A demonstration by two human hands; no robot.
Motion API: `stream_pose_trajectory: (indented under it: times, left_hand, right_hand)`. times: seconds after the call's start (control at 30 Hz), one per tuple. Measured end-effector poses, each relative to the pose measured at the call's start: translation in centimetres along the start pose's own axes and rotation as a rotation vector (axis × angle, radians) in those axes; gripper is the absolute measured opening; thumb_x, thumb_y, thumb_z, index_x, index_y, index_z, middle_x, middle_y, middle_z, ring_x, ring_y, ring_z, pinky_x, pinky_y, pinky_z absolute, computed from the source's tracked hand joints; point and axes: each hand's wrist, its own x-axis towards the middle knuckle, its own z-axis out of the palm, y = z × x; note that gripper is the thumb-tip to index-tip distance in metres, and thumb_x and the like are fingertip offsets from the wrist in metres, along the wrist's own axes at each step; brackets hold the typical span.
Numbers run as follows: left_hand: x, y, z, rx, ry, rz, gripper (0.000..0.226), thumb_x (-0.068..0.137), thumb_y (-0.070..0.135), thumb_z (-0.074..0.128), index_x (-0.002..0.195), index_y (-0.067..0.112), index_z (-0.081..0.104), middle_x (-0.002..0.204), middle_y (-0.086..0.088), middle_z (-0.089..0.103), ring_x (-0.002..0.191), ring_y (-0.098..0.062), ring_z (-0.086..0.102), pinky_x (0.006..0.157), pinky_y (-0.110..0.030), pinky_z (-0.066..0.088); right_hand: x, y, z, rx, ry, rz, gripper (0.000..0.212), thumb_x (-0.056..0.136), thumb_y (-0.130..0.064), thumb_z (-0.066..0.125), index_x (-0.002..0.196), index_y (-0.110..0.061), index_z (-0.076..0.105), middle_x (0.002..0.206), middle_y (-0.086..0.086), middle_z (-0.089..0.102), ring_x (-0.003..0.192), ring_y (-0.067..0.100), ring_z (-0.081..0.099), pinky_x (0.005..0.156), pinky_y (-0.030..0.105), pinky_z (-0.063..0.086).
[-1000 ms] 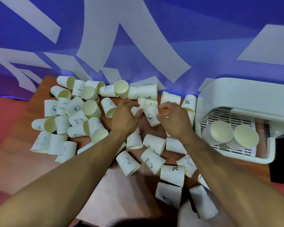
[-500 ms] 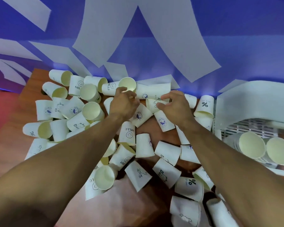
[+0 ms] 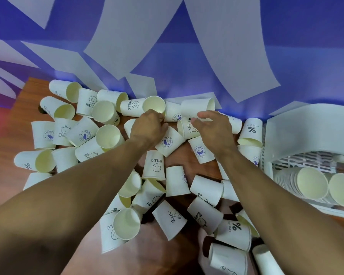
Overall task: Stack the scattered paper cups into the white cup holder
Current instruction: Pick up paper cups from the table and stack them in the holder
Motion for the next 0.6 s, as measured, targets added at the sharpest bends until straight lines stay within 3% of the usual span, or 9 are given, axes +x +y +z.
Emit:
stream_pose_trajectory:
  times: [0.1,0.3,0.47,0.6]
  left_hand:
    - [-1.0,0.1,-0.4,0.016,0.044,0.024,0.036,0.092,0.036,0.058,0.122,0.017,0.065,0.127,-0.005,0.059,0.104,-0.026,0.062,0.082,-0.035,0.048]
    - [-4.5,1.1,-2.4,0.064,0.100,0.139,0.035,0.093,0.036,0.058,0.123,0.018,0.064,0.128,0.000,0.057,0.102,-0.024,0.063,0.079,-0.035,0.050]
    - [-8.6,2.9,-5.0,0.102,0.221,0.209,0.016,0.094,0.029,0.055,0.097,0.016,0.063,0.105,-0.004,0.062,0.080,-0.025,0.062,0.064,-0.038,0.054]
    - [-12.2,5.3,-6.5,0.142,0.320,0.264,0.017,0.094,0.024,0.052,0.081,0.018,0.043,0.086,-0.005,0.059,0.062,-0.020,0.047,0.051,-0.030,0.036]
  right_hand:
    - [-1.1,-0.8,-0.4,-0.019,0.036,-0.078,0.030,0.084,-0.031,0.070,0.109,-0.014,0.069,0.116,-0.007,0.064,0.086,0.002,0.063,0.088,0.025,0.050]
    - [-4.4,-1.8,-2.0,-0.127,0.139,-0.267,0.023,0.084,-0.023,0.070,0.105,-0.011,0.070,0.112,-0.003,0.065,0.082,0.007,0.066,0.080,0.024,0.051]
    - [-8.0,-1.9,-4.5,-0.268,0.225,-0.359,0.013,0.086,-0.020,0.065,0.097,-0.017,0.069,0.103,-0.004,0.066,0.078,0.009,0.066,0.075,0.025,0.049]
    - [-11.4,-1.8,-7.1,-0.318,0.315,-0.372,0.005,0.083,-0.018,0.065,0.081,-0.020,0.060,0.080,-0.005,0.065,0.074,0.017,0.060,0.067,0.026,0.039]
